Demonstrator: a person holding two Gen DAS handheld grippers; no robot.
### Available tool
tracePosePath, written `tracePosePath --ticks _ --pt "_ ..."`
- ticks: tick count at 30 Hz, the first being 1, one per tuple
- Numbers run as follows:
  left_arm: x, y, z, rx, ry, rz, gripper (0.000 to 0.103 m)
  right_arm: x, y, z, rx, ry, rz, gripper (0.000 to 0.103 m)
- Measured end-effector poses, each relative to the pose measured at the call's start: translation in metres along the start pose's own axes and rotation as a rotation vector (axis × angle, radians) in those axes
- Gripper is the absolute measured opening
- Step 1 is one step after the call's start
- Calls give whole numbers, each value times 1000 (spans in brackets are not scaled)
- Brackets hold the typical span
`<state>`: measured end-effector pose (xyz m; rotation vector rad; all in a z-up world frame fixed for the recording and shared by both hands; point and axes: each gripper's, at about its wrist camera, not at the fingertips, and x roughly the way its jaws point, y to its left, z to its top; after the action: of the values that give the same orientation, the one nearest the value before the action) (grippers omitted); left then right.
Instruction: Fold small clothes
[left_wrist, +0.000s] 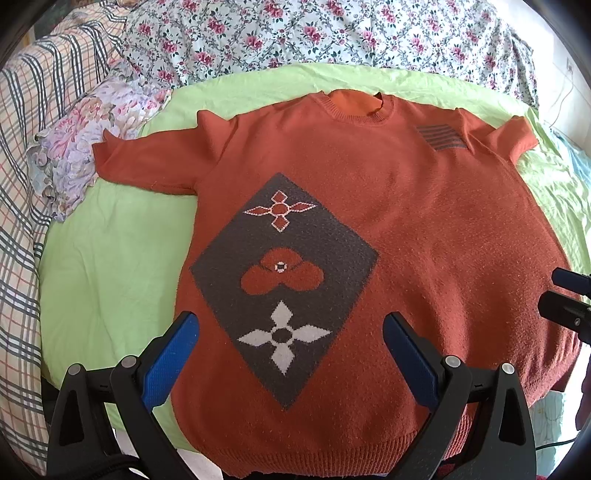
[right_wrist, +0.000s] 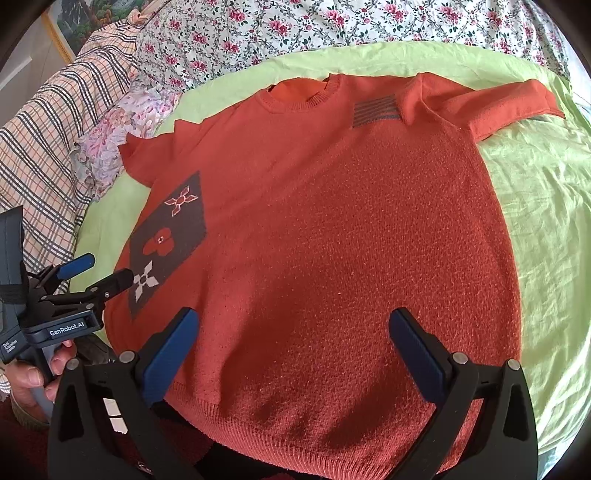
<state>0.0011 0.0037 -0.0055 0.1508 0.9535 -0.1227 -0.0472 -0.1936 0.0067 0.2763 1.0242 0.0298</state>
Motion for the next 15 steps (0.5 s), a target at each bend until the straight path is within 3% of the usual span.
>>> tracePosePath --ticks 7,15 --pt "-2 1 4 -50 -26 -78 100 2 1 5 -5 -11 -1 103" --pt "-2 0 9 -23 -28 -56 100 2 2 6 -13 -25 -2 103"
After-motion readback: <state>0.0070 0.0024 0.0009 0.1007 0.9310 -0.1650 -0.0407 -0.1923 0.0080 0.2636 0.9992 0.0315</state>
